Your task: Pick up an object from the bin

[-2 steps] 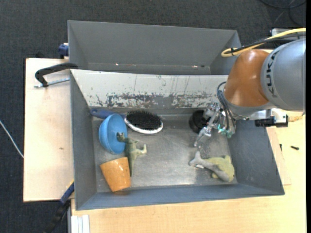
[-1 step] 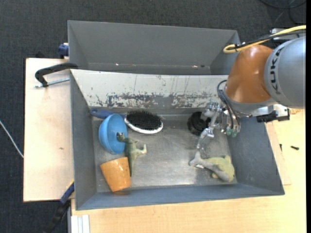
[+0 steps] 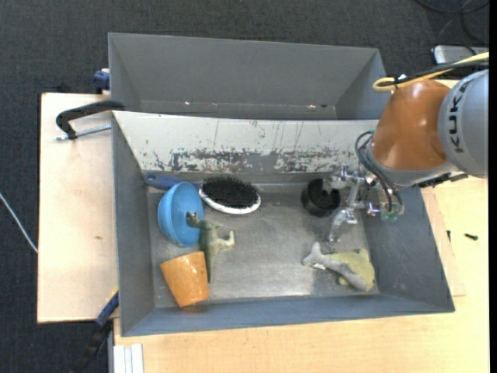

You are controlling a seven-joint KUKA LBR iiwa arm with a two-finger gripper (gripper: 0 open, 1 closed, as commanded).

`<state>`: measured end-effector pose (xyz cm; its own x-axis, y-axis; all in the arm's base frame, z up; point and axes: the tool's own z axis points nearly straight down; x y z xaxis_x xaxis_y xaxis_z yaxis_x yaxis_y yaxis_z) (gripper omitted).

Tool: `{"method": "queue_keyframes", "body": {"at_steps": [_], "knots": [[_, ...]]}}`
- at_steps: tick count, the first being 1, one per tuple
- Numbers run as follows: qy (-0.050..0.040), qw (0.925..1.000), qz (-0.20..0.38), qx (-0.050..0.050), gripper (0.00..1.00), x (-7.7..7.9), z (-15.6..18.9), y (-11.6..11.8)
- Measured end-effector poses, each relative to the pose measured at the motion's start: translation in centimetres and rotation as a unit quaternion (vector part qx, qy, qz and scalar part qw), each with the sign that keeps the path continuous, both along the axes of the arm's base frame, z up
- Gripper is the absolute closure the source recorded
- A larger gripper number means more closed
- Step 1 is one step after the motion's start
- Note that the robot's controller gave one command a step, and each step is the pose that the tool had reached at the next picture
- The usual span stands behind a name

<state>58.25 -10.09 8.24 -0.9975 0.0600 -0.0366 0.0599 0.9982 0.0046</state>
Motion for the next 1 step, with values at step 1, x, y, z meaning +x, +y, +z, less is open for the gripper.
{"method": "queue_keyframes", "body": {"at_steps": [1], "knots": [[0.0005,0.9999,0.011,-0.004,0.0,2.3,0.05,4.55]]}}
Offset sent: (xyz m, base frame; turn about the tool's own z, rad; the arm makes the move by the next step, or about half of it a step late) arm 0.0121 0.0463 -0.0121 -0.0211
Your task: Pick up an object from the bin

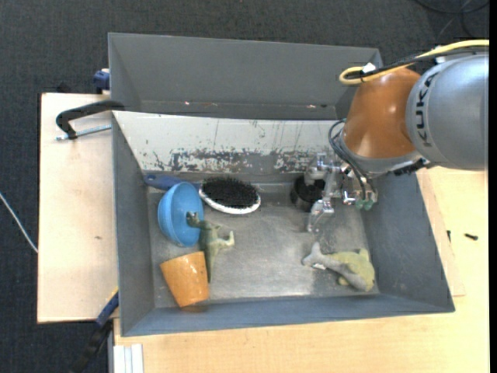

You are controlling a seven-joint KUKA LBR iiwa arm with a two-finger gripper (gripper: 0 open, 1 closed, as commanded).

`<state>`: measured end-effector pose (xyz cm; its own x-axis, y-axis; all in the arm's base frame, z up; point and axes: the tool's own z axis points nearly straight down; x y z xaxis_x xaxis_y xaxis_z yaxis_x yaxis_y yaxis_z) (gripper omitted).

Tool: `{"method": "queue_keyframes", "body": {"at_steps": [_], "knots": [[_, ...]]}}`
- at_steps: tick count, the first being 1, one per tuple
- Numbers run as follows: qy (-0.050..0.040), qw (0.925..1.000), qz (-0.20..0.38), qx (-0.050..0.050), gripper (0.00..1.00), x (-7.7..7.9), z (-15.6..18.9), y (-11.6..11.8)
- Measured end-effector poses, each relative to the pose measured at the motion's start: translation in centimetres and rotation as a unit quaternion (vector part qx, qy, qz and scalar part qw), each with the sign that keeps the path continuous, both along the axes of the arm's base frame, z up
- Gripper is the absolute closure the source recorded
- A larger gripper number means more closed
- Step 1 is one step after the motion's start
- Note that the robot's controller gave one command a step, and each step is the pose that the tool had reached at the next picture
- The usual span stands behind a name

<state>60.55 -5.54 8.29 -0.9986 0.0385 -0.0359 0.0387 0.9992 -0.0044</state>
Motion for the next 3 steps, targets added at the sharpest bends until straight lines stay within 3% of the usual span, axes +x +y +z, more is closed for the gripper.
{"method": "queue_keyframes", "body": {"at_steps": [1,2,3], "knots": [[0.0128,0.9995,0.027,0.006,0.0,-0.5,4.2,13.7],[0.0157,0.9994,0.03,0.003,0.0,-0.3,-0.8,14.4],[0.0123,0.9995,0.03,0.003,1.0,-0.1,-0.5,14.3]]}}
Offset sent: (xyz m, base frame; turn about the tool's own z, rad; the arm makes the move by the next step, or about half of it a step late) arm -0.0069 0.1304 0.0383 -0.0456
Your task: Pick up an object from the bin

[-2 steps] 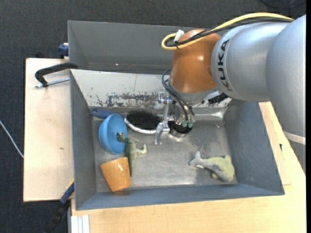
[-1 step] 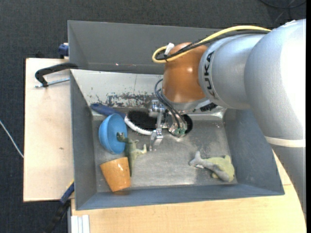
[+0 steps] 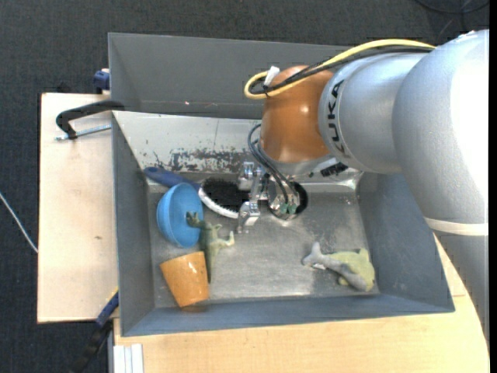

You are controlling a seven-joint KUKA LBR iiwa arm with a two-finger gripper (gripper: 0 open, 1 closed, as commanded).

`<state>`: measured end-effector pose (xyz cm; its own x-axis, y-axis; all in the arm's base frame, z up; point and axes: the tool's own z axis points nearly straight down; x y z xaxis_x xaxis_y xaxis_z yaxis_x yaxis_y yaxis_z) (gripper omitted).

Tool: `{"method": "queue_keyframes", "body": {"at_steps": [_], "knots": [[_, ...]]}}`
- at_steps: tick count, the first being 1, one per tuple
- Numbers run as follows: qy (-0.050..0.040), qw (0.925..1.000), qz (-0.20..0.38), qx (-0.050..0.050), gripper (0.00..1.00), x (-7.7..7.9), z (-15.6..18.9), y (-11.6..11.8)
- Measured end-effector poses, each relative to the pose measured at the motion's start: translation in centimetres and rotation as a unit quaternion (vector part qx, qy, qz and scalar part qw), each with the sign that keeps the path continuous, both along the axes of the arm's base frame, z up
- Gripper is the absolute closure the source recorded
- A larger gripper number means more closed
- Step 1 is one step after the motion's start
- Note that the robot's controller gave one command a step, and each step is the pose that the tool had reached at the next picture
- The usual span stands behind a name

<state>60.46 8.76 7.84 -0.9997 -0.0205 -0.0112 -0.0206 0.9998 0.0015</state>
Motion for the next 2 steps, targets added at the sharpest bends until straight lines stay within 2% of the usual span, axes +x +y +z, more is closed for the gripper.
{"method": "queue_keyframes", "body": {"at_steps": [1,2], "knots": [[0.0068,0.9971,0.076,-0.008,1.0,-0.6,0.8,1.5],[-0.0016,0.995,0.1,-0.001,1.0,-0.6,14.0,-0.4]]}}
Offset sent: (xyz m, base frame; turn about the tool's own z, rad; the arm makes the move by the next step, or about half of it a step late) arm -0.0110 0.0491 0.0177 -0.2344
